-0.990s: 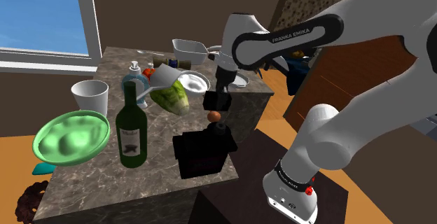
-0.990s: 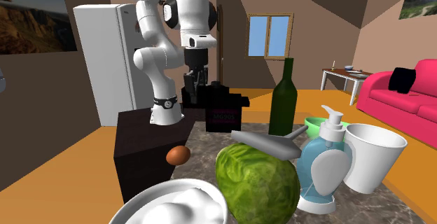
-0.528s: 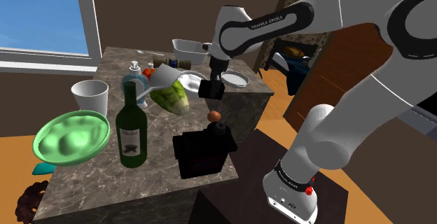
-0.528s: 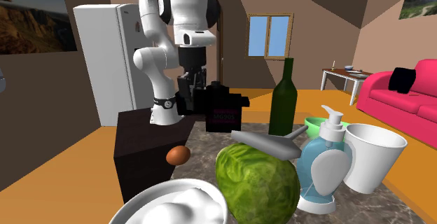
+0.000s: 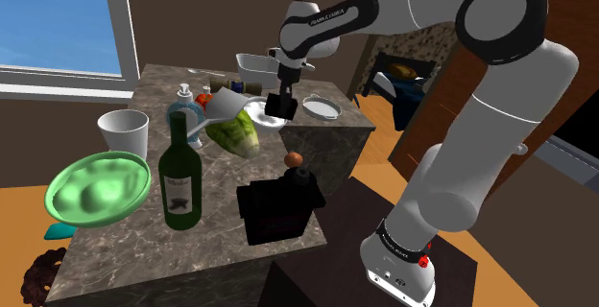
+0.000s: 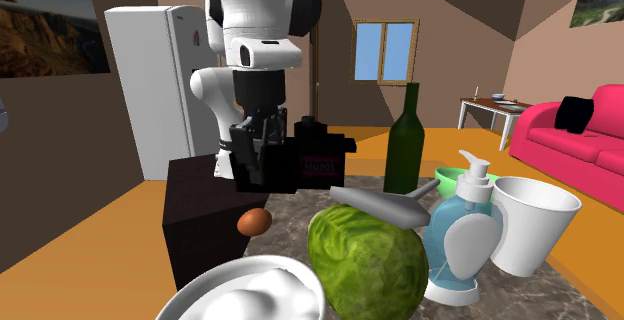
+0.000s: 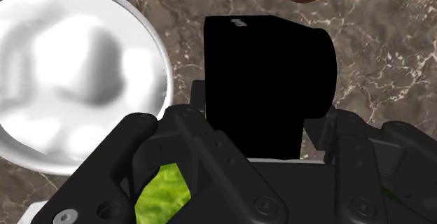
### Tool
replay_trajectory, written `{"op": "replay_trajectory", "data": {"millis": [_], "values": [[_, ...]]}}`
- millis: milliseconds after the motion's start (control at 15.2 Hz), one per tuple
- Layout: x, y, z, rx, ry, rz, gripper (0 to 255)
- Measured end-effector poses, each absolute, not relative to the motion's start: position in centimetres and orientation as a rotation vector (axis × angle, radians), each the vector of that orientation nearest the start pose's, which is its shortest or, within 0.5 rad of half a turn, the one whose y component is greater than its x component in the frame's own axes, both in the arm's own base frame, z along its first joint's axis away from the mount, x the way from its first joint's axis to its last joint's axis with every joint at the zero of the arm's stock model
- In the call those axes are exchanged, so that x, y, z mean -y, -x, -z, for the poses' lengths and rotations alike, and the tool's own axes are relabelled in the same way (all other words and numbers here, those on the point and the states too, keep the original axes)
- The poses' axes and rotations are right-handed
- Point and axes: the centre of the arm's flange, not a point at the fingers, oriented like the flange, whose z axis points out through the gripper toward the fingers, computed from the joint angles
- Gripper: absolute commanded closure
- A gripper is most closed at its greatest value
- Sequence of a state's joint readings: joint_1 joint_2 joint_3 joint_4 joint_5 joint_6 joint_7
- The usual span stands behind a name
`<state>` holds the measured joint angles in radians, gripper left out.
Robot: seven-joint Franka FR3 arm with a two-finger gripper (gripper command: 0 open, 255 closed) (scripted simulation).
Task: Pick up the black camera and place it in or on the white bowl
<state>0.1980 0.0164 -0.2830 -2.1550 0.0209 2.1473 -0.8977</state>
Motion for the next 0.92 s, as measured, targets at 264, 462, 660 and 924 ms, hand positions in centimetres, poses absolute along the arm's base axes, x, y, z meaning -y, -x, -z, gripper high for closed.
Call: {"op": "replay_trajectory", "data": {"millis": [264, 462, 660, 924], "values": [[6.9, -58.2, -39.3, 1.216, 2.872, -0.023, 255], [8.6, -61.8, -39.2, 1.216, 2.873, -0.023, 255], [10.7, -65.0, -39.3, 1.216, 2.873, -0.023, 255], [12.5, -68.7, -39.0, 1.217, 2.873, -0.024, 255]]}}
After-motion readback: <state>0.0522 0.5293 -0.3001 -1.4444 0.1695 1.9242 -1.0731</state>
